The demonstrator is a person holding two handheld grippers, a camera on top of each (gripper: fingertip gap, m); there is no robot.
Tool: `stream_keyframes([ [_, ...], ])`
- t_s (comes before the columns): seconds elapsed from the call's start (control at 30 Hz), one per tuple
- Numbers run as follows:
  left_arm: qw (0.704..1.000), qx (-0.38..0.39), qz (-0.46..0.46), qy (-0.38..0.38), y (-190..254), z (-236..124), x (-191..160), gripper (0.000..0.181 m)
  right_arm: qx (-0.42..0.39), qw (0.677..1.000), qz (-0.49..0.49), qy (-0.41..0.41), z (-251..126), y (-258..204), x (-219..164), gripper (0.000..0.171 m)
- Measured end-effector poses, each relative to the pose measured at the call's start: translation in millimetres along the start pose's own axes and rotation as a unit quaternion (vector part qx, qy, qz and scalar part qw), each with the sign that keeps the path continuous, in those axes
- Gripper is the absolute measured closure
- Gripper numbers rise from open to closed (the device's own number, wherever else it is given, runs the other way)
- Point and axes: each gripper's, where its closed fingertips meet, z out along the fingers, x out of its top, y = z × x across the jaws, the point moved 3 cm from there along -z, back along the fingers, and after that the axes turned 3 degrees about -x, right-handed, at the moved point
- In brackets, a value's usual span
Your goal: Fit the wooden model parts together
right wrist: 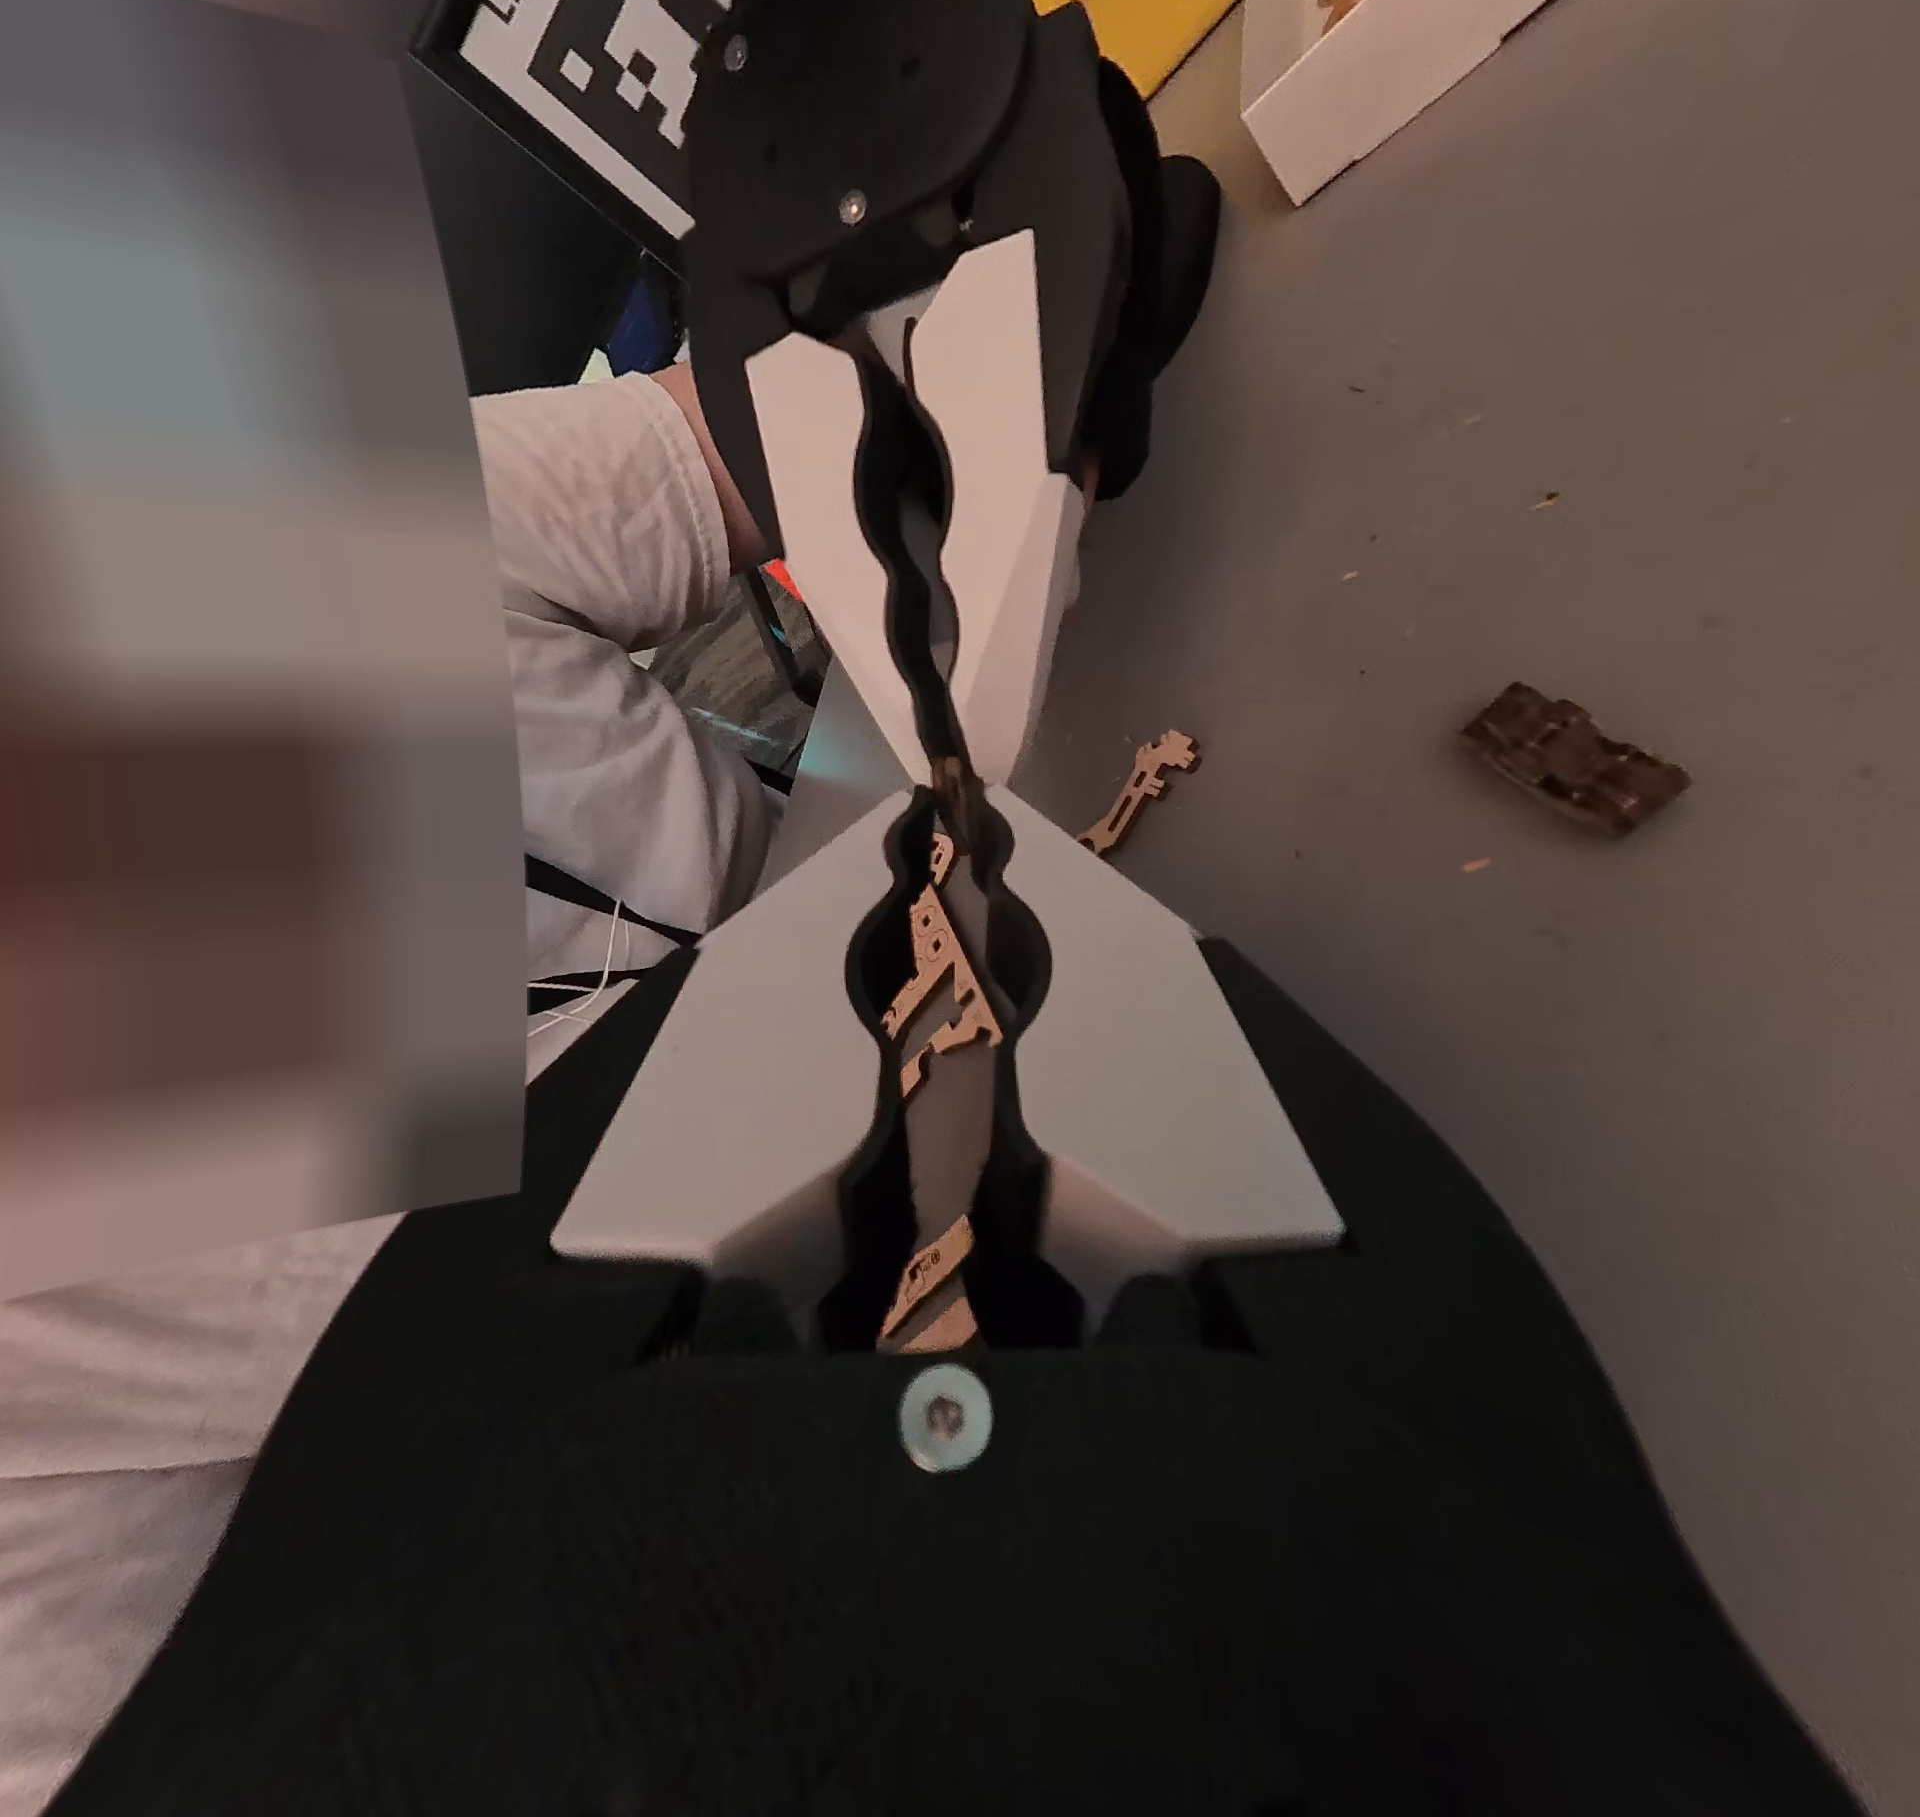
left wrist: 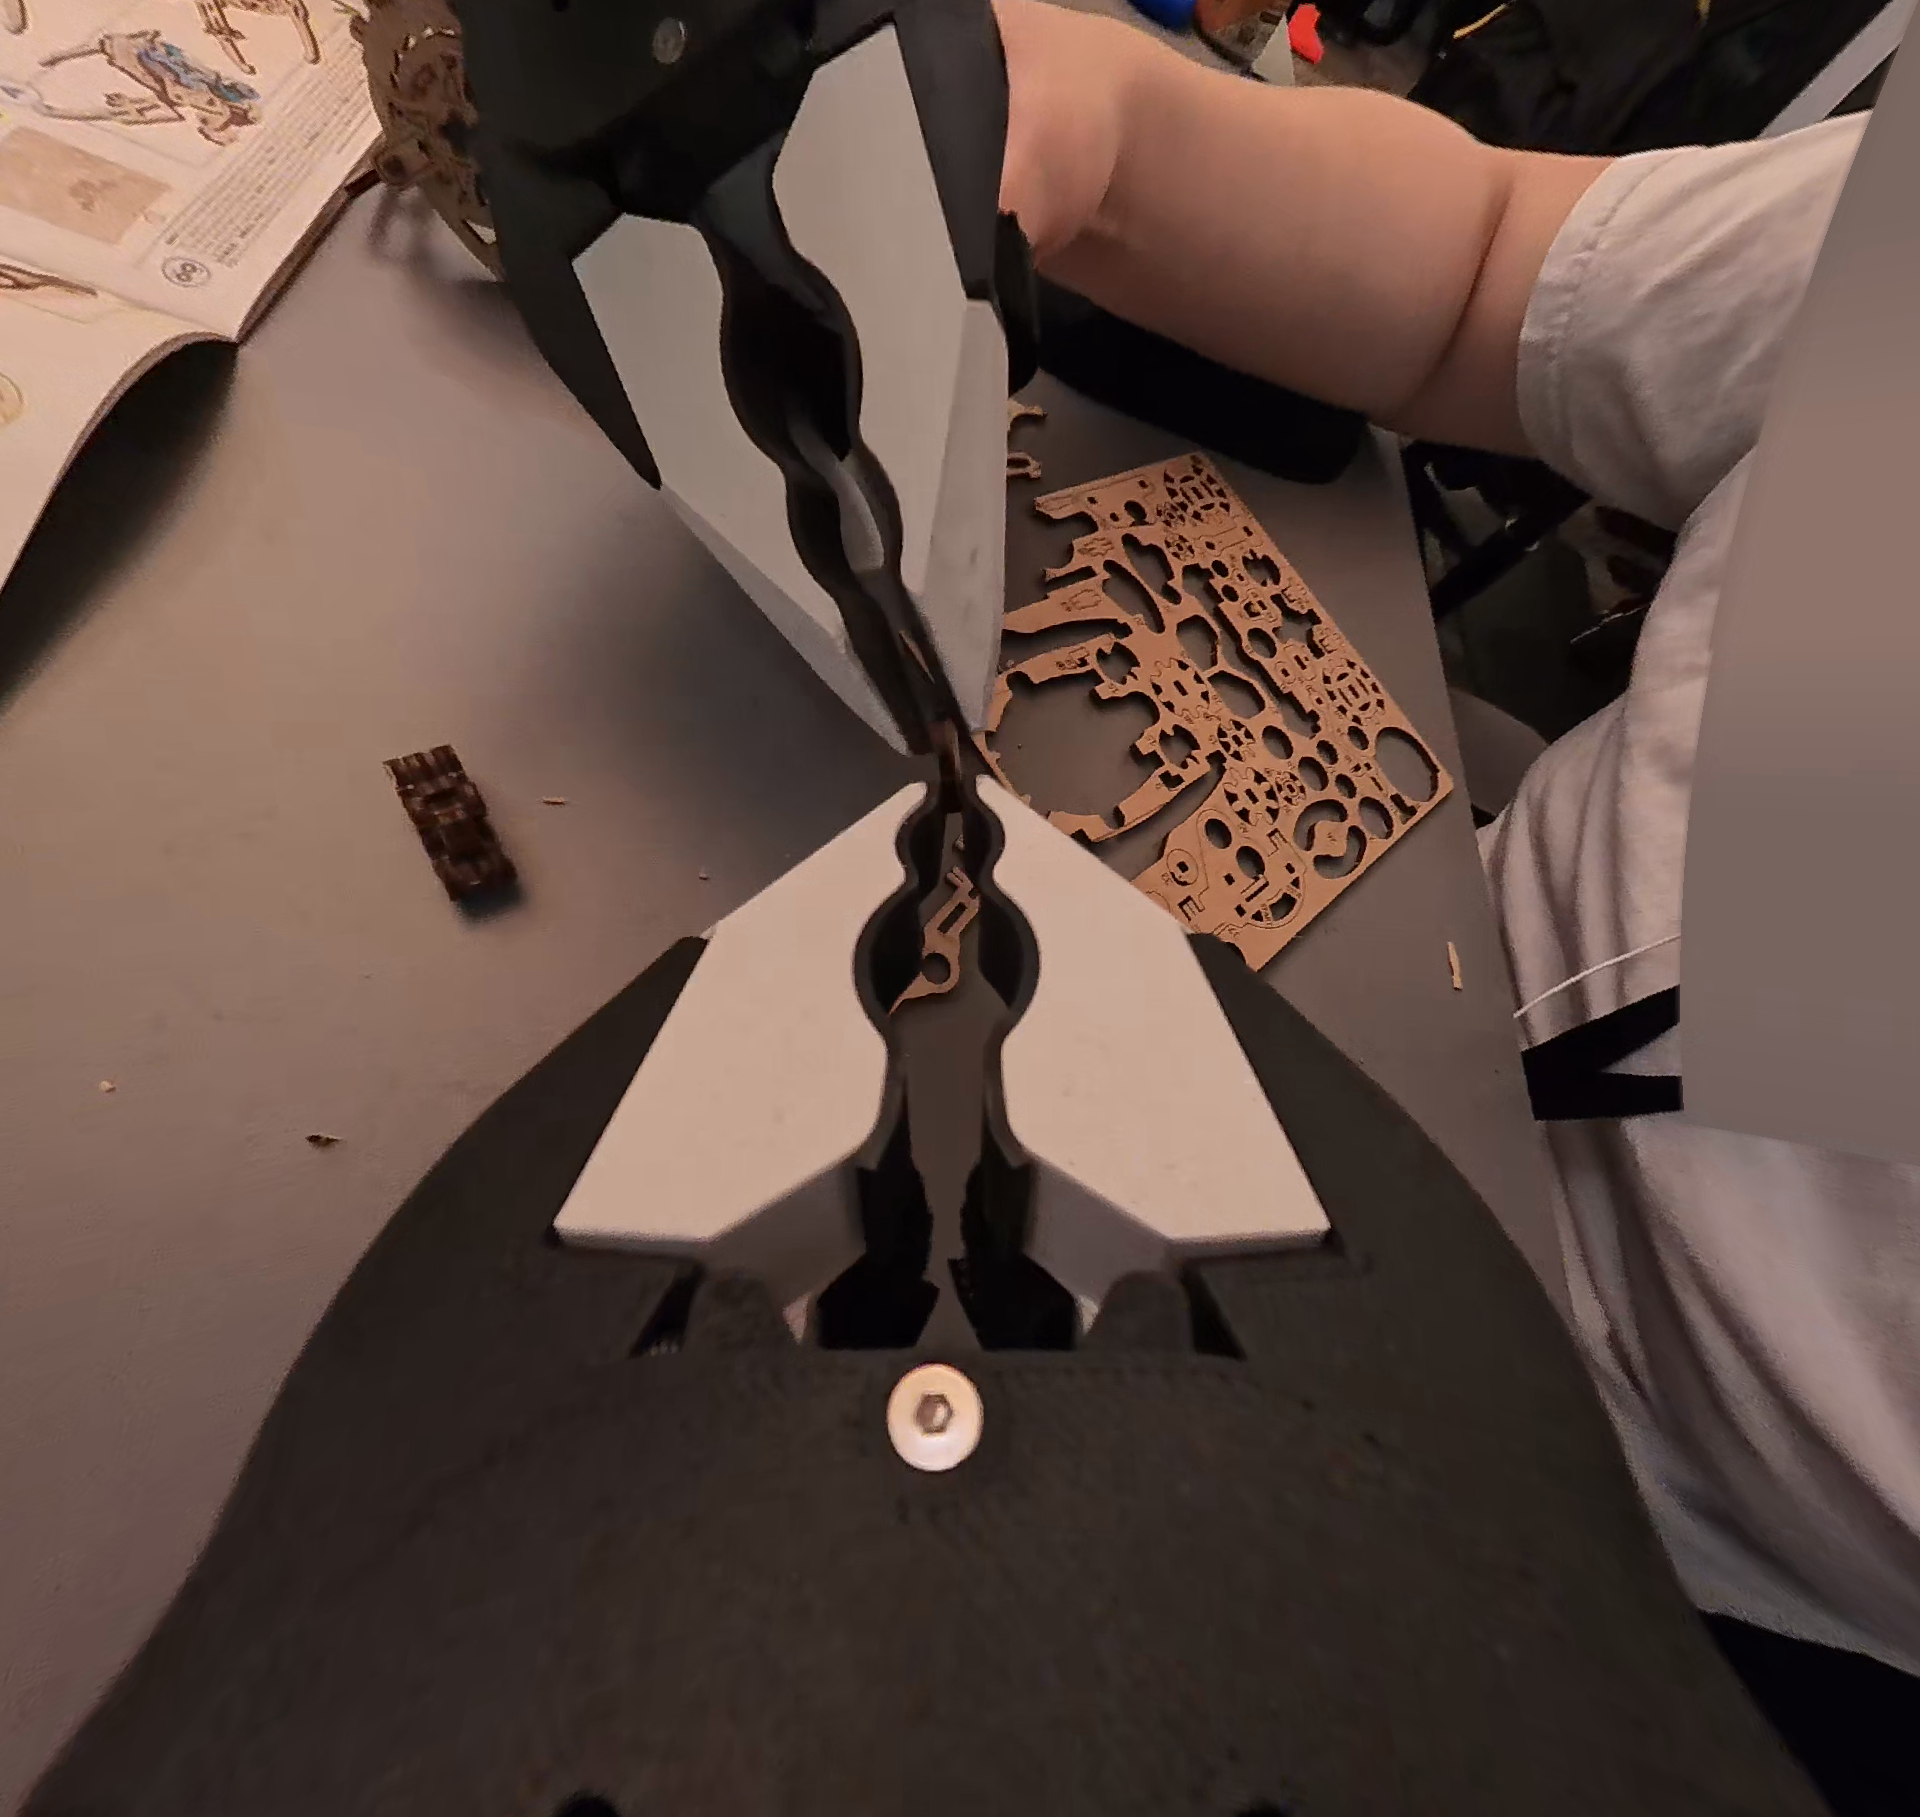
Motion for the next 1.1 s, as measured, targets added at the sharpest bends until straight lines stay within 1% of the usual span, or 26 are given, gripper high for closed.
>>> stream_keyframes([
  [0.1, 1.0, 0.0, -0.001, 0.001, -1, -1, 1, 0.18, 0.003, 1.0, 0.007, -0.002, 0, 2, -1, 0.164],
  [0.3, 1.0, -0.008, -0.018, 0.0, -3, 1, -2, 0.18, -0.022, 1.0, -0.01, -0.02, 3, 5, -4, 0.163],
  [0.4, 1.0, -0.01, -0.021, 0.0, -4, 0, -2, 0.18, -0.031, 0.999, -0.024, -0.018, 3, 4, -3, 0.169],
  [0.63, 1.0, -0.014, -0.013, -0.007, -3, 2, -3, 0.178, -0.049, 0.997, -0.043, -0.032, 3, 3, -5, 0.17],
  [0.67, 1.0, -0.01, 0.0, -0.017, -4, 1, -5, 0.174, -0.065, 0.996, -0.05, -0.036, 2, 5, -6, 0.17],
  [0.7, 0.999, -0.005, 0.019, -0.033, -4, 0, -8, 0.166, -0.078, 0.995, -0.056, -0.036, 0, 7, -6, 0.17],
  [0.8, 0.989, 0.041, 0.097, -0.104, -12, -3, -21, 0.143, -0.07, 0.996, -0.038, -0.03, -6, 7, -5, 0.17],
  [0.93, 0.962, 0.052, 0.191, -0.19, -16, -2, -32, 0.129, -0.069, 0.996, -0.015, -0.045, -5, 16, -13, 0.17],
  [1.0, 0.951, 0.04, 0.217, -0.216, -16, -3, -34, 0.13, -0.066, 0.996, -0.011, -0.054, -3, 17, -16, 0.17],
  [1.1, 0.937, 0.024, 0.264, -0.226, -17, -4, -32, 0.14, -0.066, 0.996, -0.014, -0.059, -2, 17, -17, 0.17],
])
